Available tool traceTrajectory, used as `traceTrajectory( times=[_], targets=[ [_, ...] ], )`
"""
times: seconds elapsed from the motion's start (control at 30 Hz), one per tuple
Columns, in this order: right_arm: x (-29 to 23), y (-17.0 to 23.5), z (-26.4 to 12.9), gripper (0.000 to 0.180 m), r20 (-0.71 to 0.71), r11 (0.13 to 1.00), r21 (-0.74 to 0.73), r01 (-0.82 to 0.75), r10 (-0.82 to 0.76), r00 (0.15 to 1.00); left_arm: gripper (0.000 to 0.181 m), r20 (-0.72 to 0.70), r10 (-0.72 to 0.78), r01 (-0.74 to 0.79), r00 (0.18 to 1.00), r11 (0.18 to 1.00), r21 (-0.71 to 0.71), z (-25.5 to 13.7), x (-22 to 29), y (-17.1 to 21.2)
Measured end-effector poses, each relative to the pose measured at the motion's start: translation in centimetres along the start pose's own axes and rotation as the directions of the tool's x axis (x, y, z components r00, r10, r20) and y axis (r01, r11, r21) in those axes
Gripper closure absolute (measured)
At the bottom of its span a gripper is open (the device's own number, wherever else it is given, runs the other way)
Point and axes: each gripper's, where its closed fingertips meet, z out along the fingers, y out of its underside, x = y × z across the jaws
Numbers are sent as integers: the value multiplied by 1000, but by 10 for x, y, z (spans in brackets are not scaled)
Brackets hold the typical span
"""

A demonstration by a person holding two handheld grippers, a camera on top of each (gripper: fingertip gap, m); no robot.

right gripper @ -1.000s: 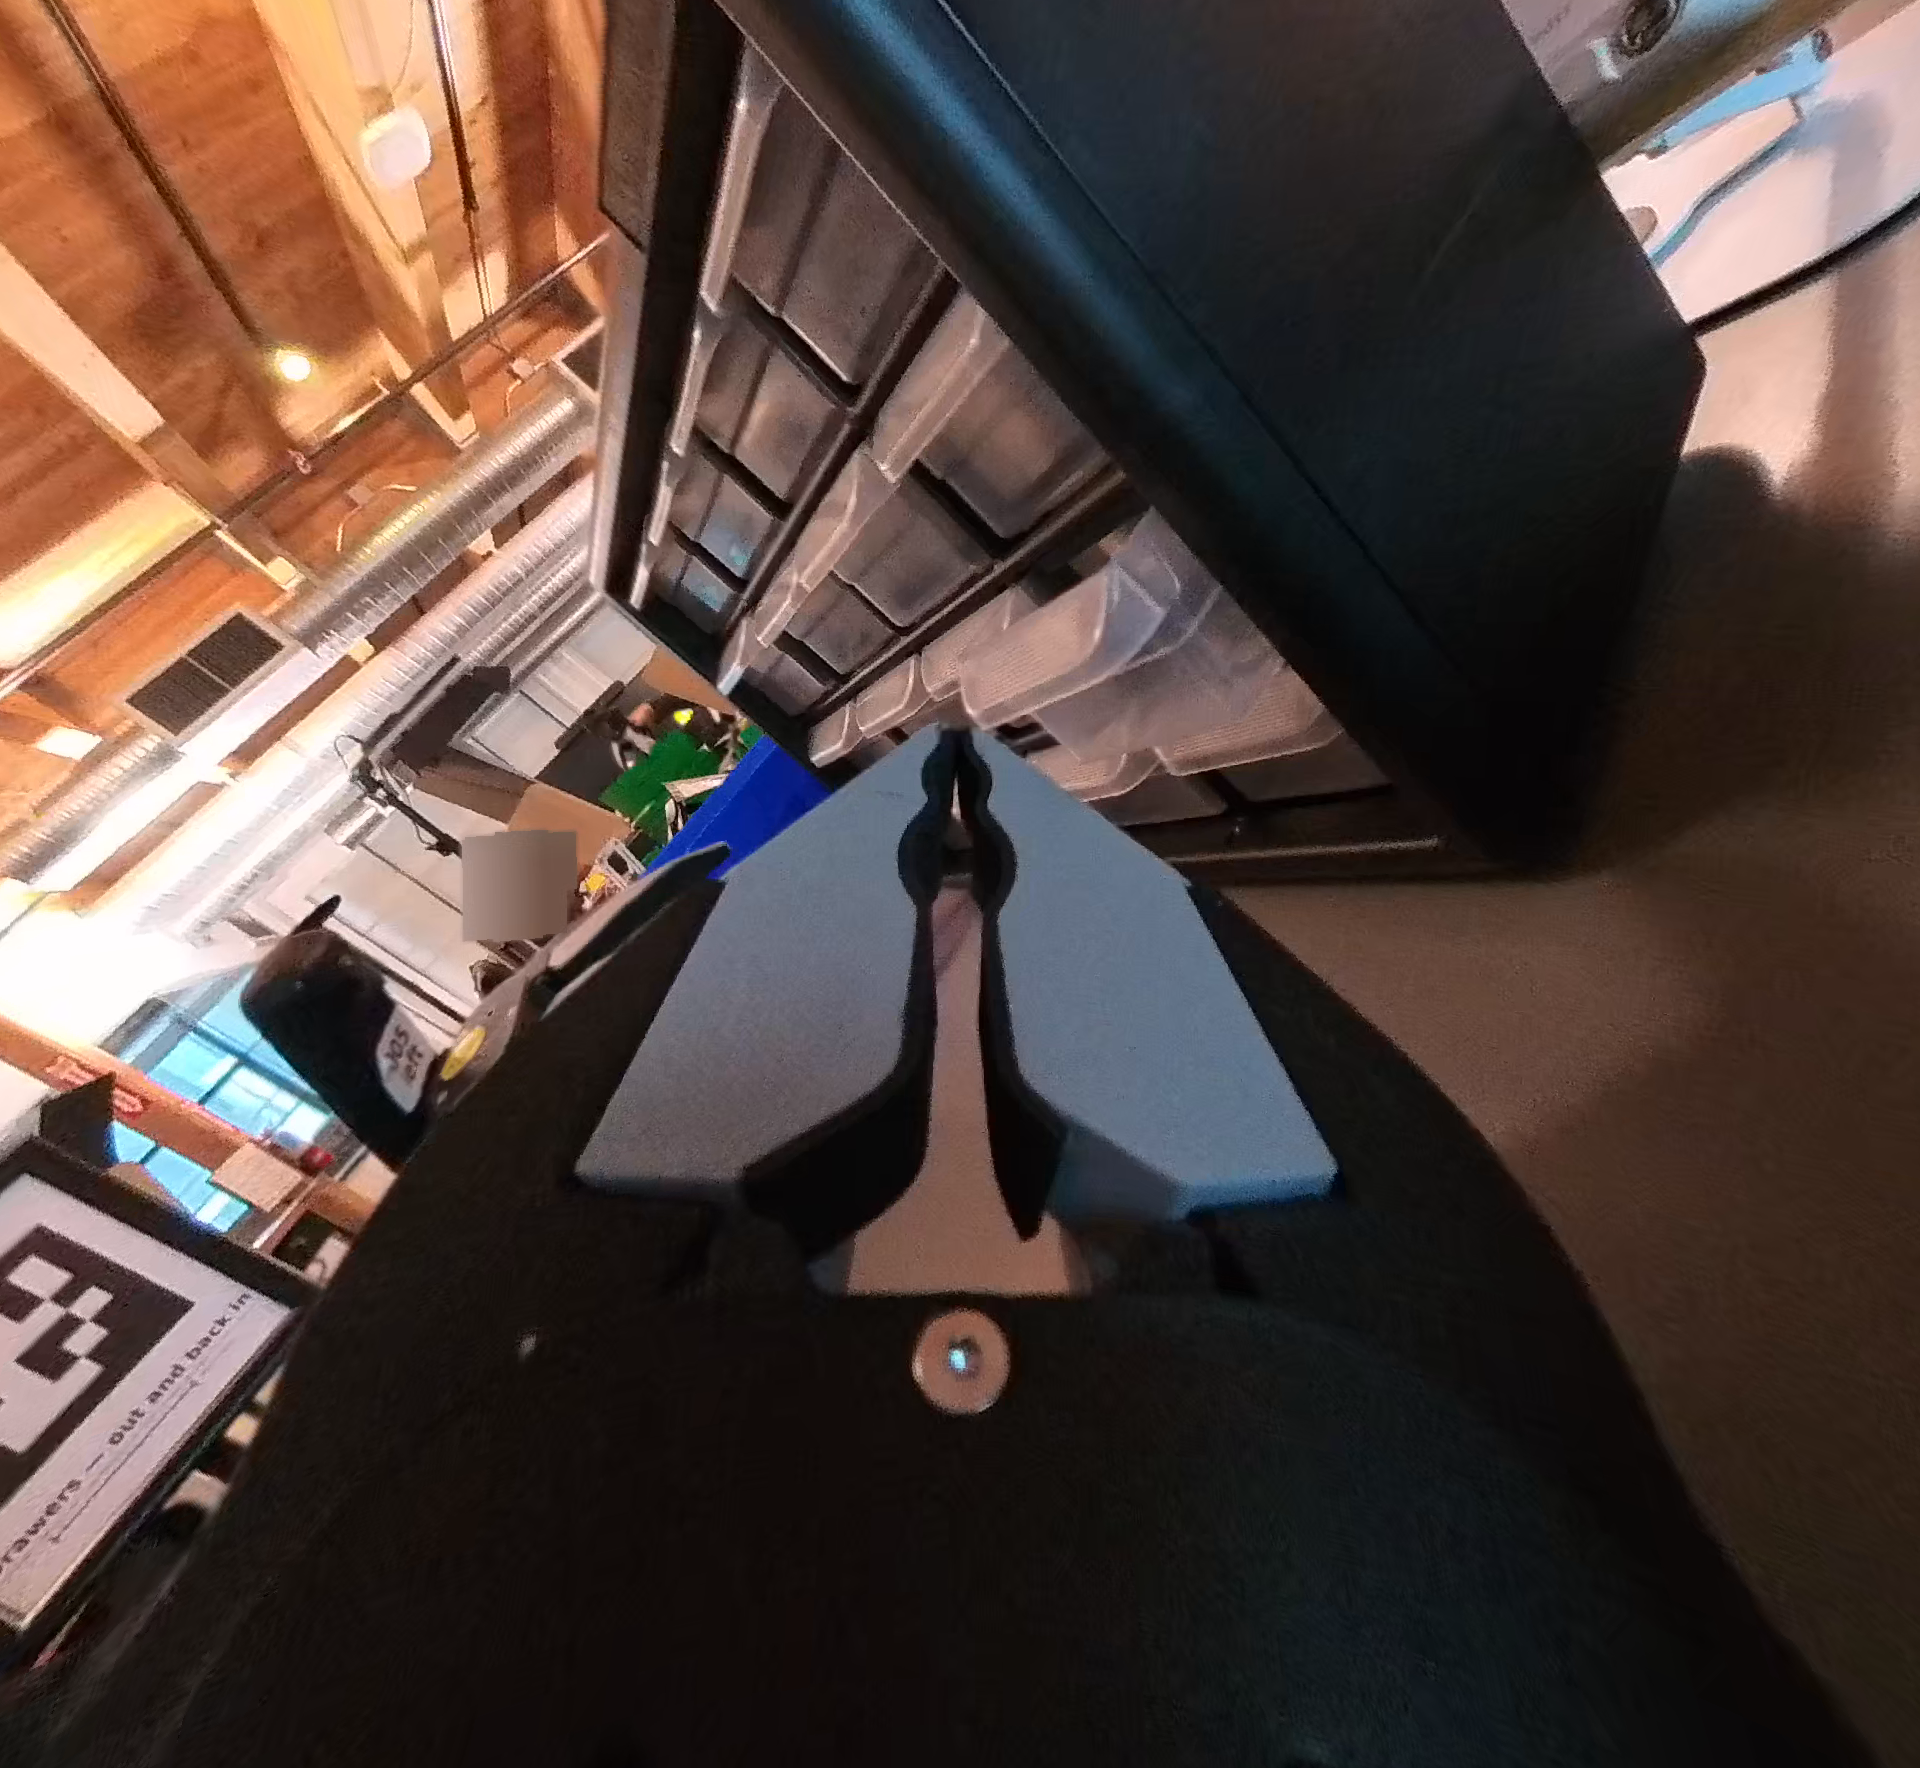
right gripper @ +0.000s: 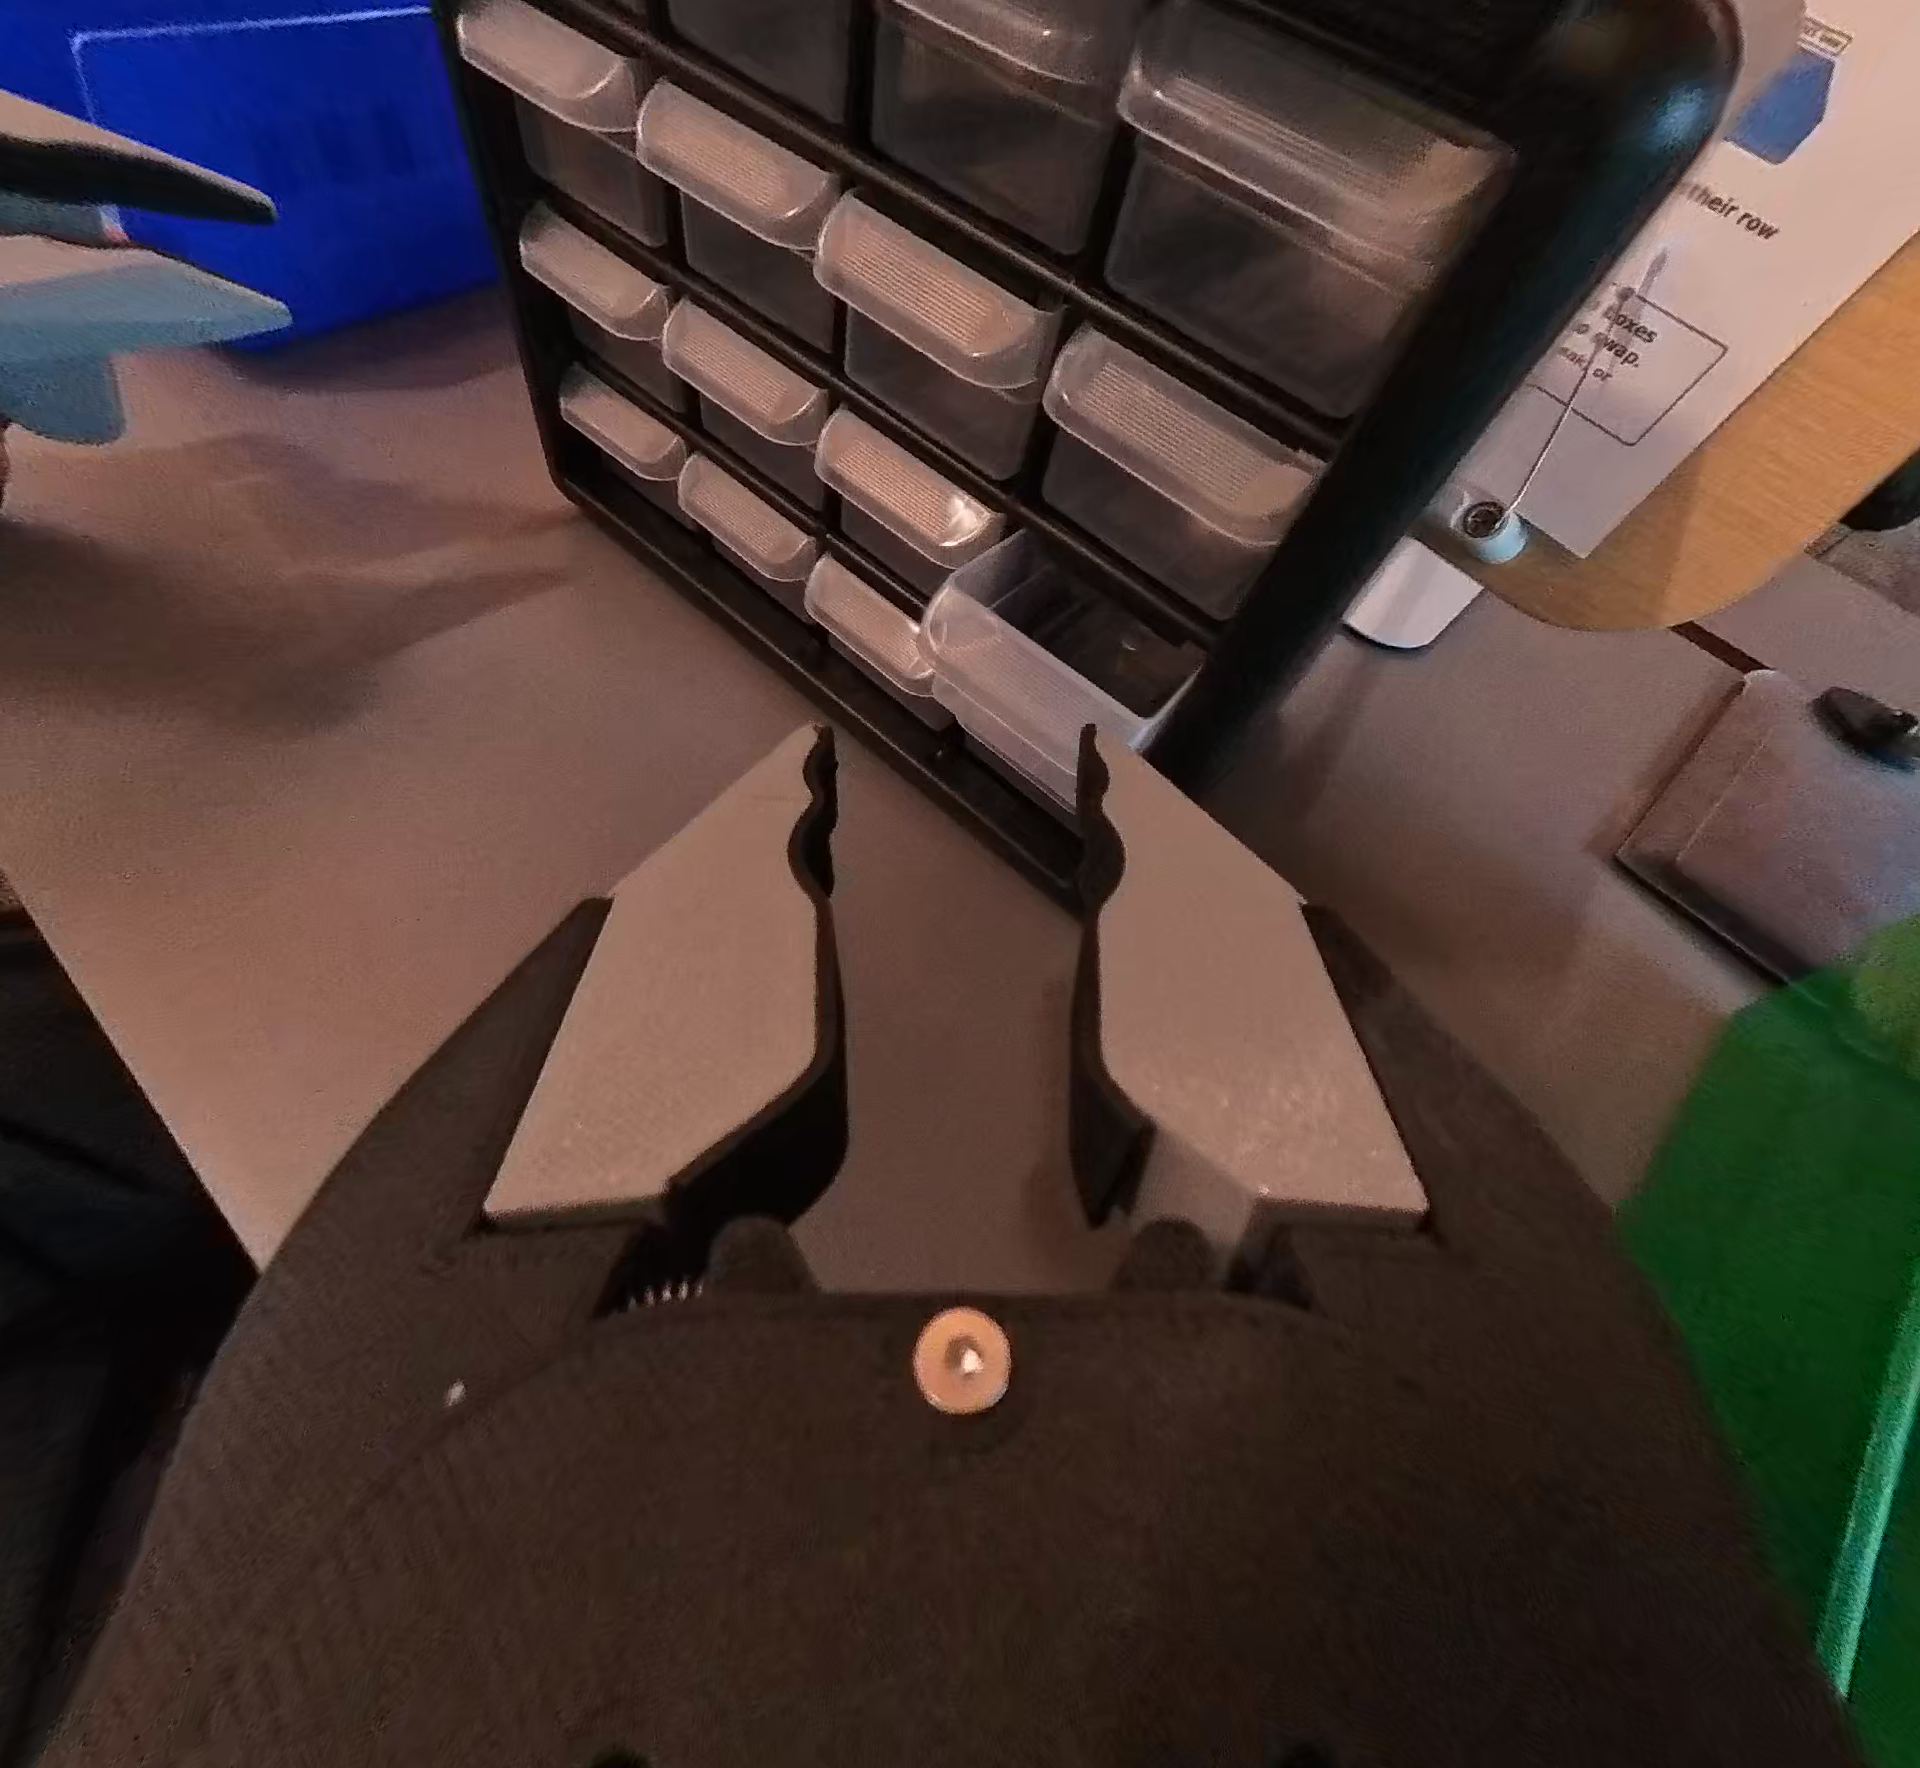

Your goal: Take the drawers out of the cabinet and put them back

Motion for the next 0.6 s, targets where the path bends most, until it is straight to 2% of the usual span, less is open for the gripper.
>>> traceTrajectory(
  times=[0.23, 0.4, 0.5, 0.6],
  targets=[
    [1, 2, 0, 136, 0, 1000, -6, 2, -2, 1000, 152, -4, -3, 3, 1000, 1000, -6, 1, 1, 0],
    [-1, 8, 1, 136, 30, 1000, -29, 10, -9, 1000, 120, -141, -125, 119, 982, 991, -54, 2, 13, 2],
    [-4, 13, 3, 135, 55, 999, -45, 31, -29, 998, 111, -147, -31, 27, 989, 999, -29, 6, 12, -16],
    [-4, 15, 4, 131, 59, 997, -59, 55, -52, 997, 98, -164, 89, -90, 982, 996, 3, 11, 12, -66]
  ],
)
